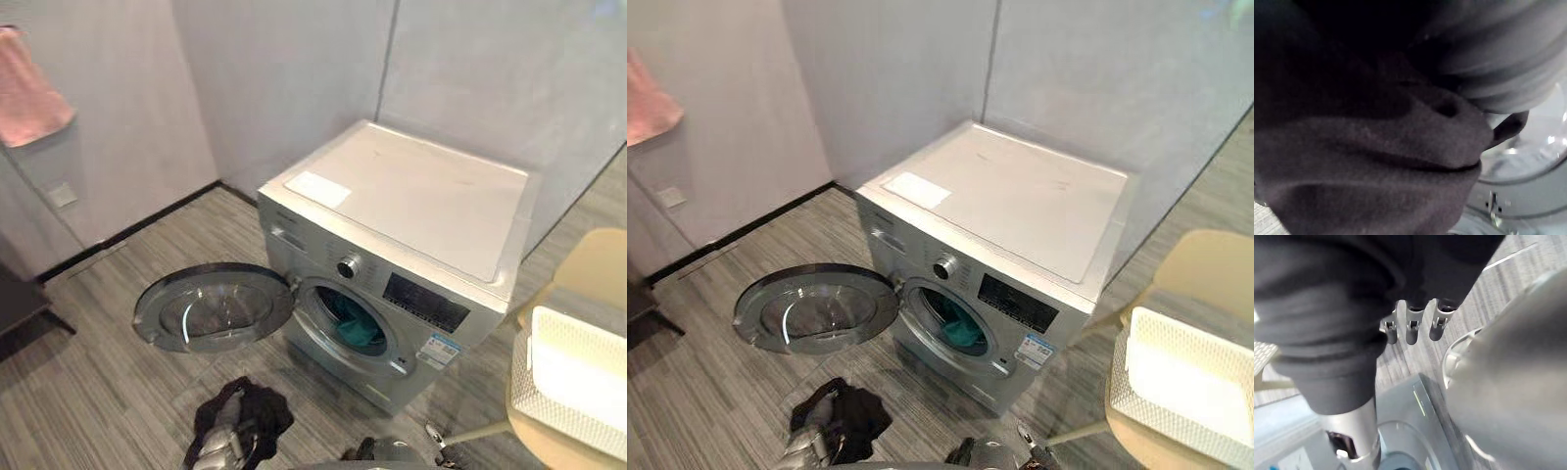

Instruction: Pick up the laundry basket with both hands and put the clothes into the washing machine.

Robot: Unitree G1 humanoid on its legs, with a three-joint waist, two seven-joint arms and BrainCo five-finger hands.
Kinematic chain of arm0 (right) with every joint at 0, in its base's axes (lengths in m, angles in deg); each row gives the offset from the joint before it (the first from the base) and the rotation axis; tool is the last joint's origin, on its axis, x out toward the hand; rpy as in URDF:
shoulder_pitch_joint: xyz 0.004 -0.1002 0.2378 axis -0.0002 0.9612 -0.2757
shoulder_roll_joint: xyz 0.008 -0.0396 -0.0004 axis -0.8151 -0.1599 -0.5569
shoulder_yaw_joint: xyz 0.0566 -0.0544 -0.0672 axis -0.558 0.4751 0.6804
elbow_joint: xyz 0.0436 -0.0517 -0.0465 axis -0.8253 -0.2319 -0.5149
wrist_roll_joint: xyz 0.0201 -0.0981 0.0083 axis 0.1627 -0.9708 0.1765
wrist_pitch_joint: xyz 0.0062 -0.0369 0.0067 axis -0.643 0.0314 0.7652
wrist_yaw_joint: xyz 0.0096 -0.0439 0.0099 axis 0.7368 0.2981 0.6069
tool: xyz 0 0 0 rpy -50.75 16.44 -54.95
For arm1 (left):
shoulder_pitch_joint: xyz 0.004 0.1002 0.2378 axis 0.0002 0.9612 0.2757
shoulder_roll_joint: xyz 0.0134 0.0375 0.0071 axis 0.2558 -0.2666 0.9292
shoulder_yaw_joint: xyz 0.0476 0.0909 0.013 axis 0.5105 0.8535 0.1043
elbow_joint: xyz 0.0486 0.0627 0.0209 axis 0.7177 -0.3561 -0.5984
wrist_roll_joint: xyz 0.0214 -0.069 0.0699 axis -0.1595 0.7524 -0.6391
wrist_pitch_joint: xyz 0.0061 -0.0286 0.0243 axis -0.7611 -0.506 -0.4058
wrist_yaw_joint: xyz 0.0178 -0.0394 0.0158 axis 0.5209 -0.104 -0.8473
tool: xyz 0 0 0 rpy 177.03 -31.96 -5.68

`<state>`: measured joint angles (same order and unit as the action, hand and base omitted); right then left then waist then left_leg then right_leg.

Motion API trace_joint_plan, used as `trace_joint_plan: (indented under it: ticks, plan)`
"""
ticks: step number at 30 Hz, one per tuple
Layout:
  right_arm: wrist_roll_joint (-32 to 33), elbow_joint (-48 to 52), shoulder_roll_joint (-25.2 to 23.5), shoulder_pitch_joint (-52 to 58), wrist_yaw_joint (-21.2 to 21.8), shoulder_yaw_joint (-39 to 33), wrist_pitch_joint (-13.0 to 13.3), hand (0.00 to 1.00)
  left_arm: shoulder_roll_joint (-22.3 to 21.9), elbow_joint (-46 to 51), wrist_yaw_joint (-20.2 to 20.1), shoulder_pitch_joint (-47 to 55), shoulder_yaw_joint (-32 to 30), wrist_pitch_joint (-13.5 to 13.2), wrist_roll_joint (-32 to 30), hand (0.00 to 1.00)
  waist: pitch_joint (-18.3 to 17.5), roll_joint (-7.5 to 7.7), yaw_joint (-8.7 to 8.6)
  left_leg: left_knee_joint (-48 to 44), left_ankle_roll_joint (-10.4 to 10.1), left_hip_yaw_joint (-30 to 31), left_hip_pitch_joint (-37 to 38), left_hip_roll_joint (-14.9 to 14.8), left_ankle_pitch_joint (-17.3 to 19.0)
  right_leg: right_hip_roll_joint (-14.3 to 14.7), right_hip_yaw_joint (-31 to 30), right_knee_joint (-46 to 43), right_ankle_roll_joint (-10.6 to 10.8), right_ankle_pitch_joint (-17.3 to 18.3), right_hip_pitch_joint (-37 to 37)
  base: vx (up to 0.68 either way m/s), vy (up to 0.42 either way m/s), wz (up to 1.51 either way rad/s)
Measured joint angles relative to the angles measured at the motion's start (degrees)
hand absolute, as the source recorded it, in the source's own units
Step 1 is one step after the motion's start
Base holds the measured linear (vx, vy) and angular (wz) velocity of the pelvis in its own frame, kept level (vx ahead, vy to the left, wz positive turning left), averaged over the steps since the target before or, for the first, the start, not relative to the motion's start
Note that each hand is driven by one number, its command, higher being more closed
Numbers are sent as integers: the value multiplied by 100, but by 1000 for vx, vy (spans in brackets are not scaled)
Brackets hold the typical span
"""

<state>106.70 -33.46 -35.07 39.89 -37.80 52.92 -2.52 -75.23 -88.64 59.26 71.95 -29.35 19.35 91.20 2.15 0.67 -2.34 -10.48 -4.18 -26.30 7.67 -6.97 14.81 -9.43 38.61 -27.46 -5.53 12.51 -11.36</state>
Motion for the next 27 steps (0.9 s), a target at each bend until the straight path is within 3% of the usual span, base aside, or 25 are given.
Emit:
trace_joint_plan:
  ticks: [1, 3, 4, 5, 7, 10, 12, 13, 14, 15, 16, 17, 18, 20, 22, 24, 27]
  plan:
    - [0, 17, 70, -20, 0, -33, 4, 0, -188, 61, -90, -62, 40, 0, -3, 100, 80, -173, -1, -127, -130, -36, 74, -78, 24, 210, -50, 282, -86, 147, 180, 428, -28, -12]
    - [-2, 44, 102, -20, 1, -6, -4, 0, -316, 330, -205, -9, 156, -3, -8, 100, 167, -240, -22, -1952, -257, 205, -522, -523, 68, 404, -96, 581, -13, 256, 535, 319, -73, -13]
    - [-21, 163, 123, 6, -6, 109, -5, 0, -308, 551, -226, 98, 194, -1, 14, 100, 275, -348, 14, -3762, -132, 748, -1195, -967, -385, 654, -177, 775, -39, 307, 907, 268, -82, -45]
    - [-47, 211, 179, -5, -19, 230, -4, 0, -299, 769, -238, 238, 202, -4, 49, 100, 339, -408, 87, -4866, -46, 1153, -1622, -1130, -747, 825, -390, 808, -94, 390, 1097, 262, -44, -91]
    - [-111, 218, 214, -205, -103, 593, 3, 0, -256, 1115, -248, 626, 225, -14, 152, 100, 358, -408, 381, -6206, -89, 1723, -2187, -1055, -744, 973, -1059, 916, -115, 417, 1354, 257, 66, -170]
    - [-144, 369, -29, -387, -300, 1247, -34, 0, -203, 1423, -258, 968, 250, -19, 241, 100, 358, -364, 389, -5814, -28, 2009, -2656, -890, -694, 981, -1772, 1321, 84, 269, 1672, 410, 145, -147]
    - [-154, 402, -32, -374, -374, 1589, -36, 0, -175, 1754, -246, 1170, 250, -30, 253, 100, 383, -333, 420, -4342, 164, 2221, -2655, -781, -565, 898, -2357, 1424, 211, 180, 1741, 389, 225, -139]
    - [-165, 410, 0, -365, -380, 1665, -35, 0, -171, 1832, -229, 1212, 249, -54, 254, 100, 427, -286, 437, -3398, 133, 2434, -2522, -654, -511, 836, -2567, 1428, 285, 137, 1761, 362, 290, -136]
    - [-174, 416, 34, -332, -391, 1666, -32, 0, -181, 1880, -203, 1225, 296, -68, 256, 100, 452, -296, 450, -1906, -9, 2941, -2225, -380, -603, 758, -2821, 1409, 375, 116, 1813, 272, 259, -115]
    - [-182, 456, 87, -278, -394, 1670, -23, 0, -185, 1895, -199, 1238, 393, -76, 255, 100, 445, -338, 456, -1251, -75, 3231, -2095, -269, -833, 760, -2937, 1362, 480, 138, 1813, 325, 354, -110]
    - [-234, 510, 211, -169, -363, 1759, 1, 0, -145, 1901, -189, 1286, 632, -86, 253, 100, 499, -363, 432, -959, -415, 3502, -1982, -139, -1011, 745, -3190, 1289, 694, 234, 1767, 268, 343, -75]
    - [-352, 616, 230, -122, -307, 1939, 15, 0, 7, 1904, -191, 1319, 880, -57, 255, 100, 522, -166, 295, -1046, -302, 3349, -1986, 10, -957, 508, -3346, 1129, 765, 246, 1644, 276, 378, -64]
    - [-405, 779, 224, -78, -314, 1975, 3, 0, 40, 2036, -201, 1388, 945, -43, 256, 100, 597, -116, 255, -1140, -209, 3195, -2004, 22, -879, 430, -3425, 956, 814, 266, 1541, 172, 350, -38]
    - [-447, 1268, 305, -53, -249, 2026, 130, 0, 271, 2618, -254, 1442, 1417, 12, 254, 100, 964, -65, 295, -1957, -18, 2943, -2535, 142, -695, 217, -3634, -235, 1061, 401, 740, -12, 303, -37]
    - [-392, 1398, 404, -189, -195, 2127, 292, 0, 261, 3057, -214, 1382, 1573, -10, 343, 100, 1311, -183, 286, -2471, 105, 2811, -2941, 149, -402, 176, -3770, -976, 1217, 534, 162, -185, 198, -29]
    - [-321, 1505, 458, -327, -120, 2292, 304, 0, 211, 3474, -190, 1292, 1736, -58, 511, 100, 1457, -204, 325, -3129, 168, 2736, -3607, 147, -119, 119, -3882, -1663, 1283, 873, -460, -300, 154, -19]
    - [-145, 1567, 350, -583, -117, 2543, 304, 0, 204, 3890, -68, 953, 1962, -207, 758, 100, 1694, -184, 395, -4200, 149, 2780, -4622, 137, 225, 29, -3883, -2434, 1382, 1798, -1232, -272, 26, -3]
